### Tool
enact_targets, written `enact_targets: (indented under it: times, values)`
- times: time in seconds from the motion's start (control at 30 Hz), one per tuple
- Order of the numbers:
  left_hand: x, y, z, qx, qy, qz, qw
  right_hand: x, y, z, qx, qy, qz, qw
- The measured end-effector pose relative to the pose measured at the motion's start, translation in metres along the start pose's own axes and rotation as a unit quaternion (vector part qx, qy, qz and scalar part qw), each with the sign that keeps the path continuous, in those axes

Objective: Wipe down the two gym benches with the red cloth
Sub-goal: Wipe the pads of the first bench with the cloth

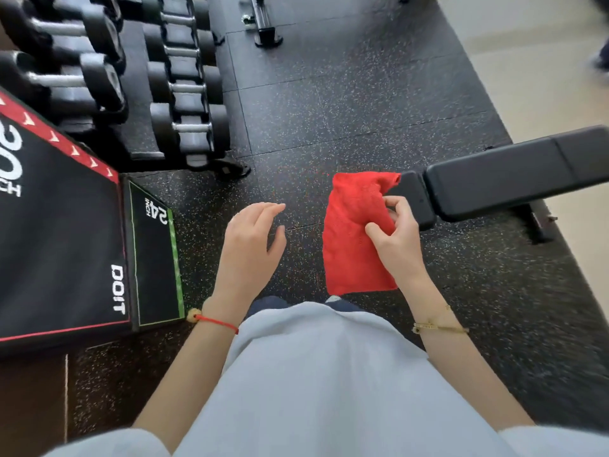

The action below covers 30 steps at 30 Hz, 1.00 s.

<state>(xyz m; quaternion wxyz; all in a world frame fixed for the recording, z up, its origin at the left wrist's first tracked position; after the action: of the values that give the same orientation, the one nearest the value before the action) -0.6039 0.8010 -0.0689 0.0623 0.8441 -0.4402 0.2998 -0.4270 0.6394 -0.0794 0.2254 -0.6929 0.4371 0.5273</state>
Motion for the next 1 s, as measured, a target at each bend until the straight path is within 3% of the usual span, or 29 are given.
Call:
enact_targets:
  times: [0.27, 0.73, 1.0]
  values:
    - [0.060, -0.041, 0.060, -0.044, 0.003, 0.032, 0.998, 0.044, -0.038, -0.076, 0.036, 0.000, 0.042, 0.998]
    - [0.098, -0.135, 0.125, -0.093, -0.019, 0.059, 0.994, 0.076, -0.118, -0.123, 0.069, -0.003, 0.077, 0.995]
    - [0.113, -0.162, 0.159, -0.083, -0.032, 0.042, 0.995, 0.097, -0.168, -0.145, 0.022, 0.013, 0.082, 0.996]
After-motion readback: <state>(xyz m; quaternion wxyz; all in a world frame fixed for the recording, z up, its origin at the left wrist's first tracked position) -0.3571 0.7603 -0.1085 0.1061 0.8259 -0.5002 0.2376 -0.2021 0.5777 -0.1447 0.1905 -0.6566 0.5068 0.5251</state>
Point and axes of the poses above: each hand's wrist, its own y-axis away from the middle knuckle, its own z-axis out of the palm, x = y × z, the point moved 3 cm from there along -y, towards the middle knuckle
